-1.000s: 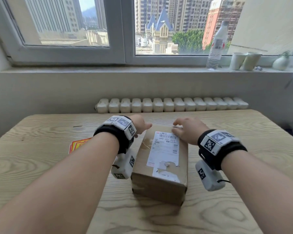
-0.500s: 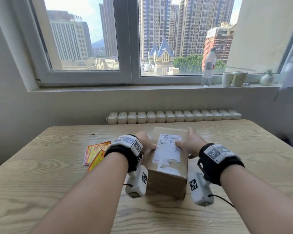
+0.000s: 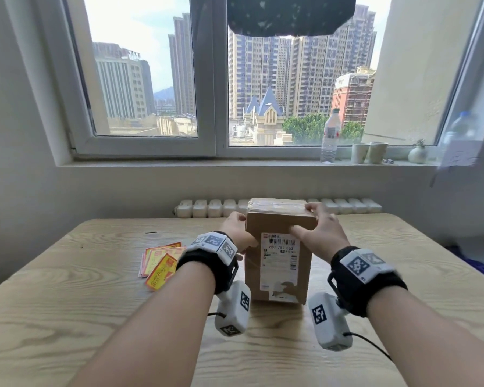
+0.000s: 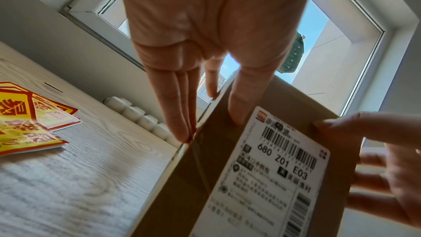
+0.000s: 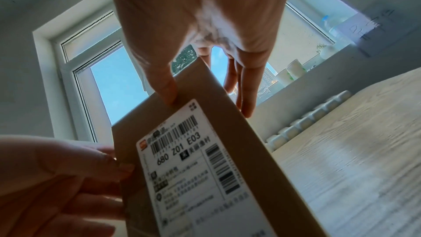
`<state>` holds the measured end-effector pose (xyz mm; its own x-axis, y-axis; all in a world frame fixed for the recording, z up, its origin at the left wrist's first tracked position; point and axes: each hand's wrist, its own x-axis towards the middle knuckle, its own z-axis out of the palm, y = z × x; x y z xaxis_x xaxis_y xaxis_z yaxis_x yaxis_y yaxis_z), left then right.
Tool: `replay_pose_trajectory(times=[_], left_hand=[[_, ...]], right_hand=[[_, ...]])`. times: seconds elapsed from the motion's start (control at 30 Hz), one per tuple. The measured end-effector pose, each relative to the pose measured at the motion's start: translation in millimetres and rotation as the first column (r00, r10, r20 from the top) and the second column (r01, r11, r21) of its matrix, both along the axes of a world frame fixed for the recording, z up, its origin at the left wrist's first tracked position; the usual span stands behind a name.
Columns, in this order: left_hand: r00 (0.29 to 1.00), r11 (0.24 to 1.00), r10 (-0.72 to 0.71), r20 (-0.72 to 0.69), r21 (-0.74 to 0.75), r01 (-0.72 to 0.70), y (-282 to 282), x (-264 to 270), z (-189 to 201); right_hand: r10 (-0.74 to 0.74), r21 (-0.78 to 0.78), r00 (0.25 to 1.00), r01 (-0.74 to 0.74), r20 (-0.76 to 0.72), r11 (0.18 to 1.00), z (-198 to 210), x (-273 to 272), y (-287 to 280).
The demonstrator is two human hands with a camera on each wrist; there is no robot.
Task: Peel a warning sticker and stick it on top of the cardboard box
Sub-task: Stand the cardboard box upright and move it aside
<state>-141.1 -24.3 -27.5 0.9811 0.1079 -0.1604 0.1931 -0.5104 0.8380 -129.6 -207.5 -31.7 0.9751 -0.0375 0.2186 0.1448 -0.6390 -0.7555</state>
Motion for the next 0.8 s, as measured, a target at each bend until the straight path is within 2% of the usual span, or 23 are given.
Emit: replay_pose_trajectory(times=[0.2, 0.3, 0.37, 0.43, 0.5, 0.57, 0.67, 0.73, 0.8], left_hand=[[1.0, 0.997, 0.013, -0.005, 0.074, -0.013, -4, -13, -5], [0.999, 0.991, 0.008, -0.051, 0.132, -0.001, -3, -16, -7], [0.998, 0.983, 0.026, -0.055, 0.181, -0.015, 3, -16, -6], [0.998, 0.974, 0.061, -0.026, 0.221, -0.054, 18, -13, -5], [0.993, 0.963, 0.12, -0.003, 0.245, -0.115, 39, -10, -8], [0.98, 0.947, 0.196, 0.01, 0.258, -0.192, 64, -10, -13], [0.951, 0.91, 0.308, 0.021, 0.286, -0.301, 102, -19, -22], [0.927, 0.879, 0.372, 0.044, 0.305, -0.367, 128, -22, -31], [0.912, 0.865, 0.409, 0.036, 0.301, -0.4, 147, -25, -40]], right_hand=[[-0.057, -0.022, 0.998, 0.058, 0.034, 0.998, -4, -21, 1], [-0.069, -0.095, 0.996, 0.073, 0.048, 0.993, 0, -28, 5], [-0.095, -0.17, 0.982, 0.123, 0.16, 0.978, 6, -33, 9], [-0.078, -0.17, 0.94, 0.141, 0.331, 0.975, 15, -39, 19], [-0.015, -0.166, 0.884, 0.105, 0.467, 0.981, 26, -45, 36], [0.05, -0.146, 0.846, 0.033, 0.532, 0.989, 34, -48, 60], [0.119, -0.092, 0.87, -0.085, 0.479, 0.992, 35, -45, 103], [0.185, -0.108, 0.914, -0.156, 0.362, 0.982, 25, -38, 132], [0.251, -0.19, 0.945, -0.212, 0.211, 0.959, 6, -29, 156]])
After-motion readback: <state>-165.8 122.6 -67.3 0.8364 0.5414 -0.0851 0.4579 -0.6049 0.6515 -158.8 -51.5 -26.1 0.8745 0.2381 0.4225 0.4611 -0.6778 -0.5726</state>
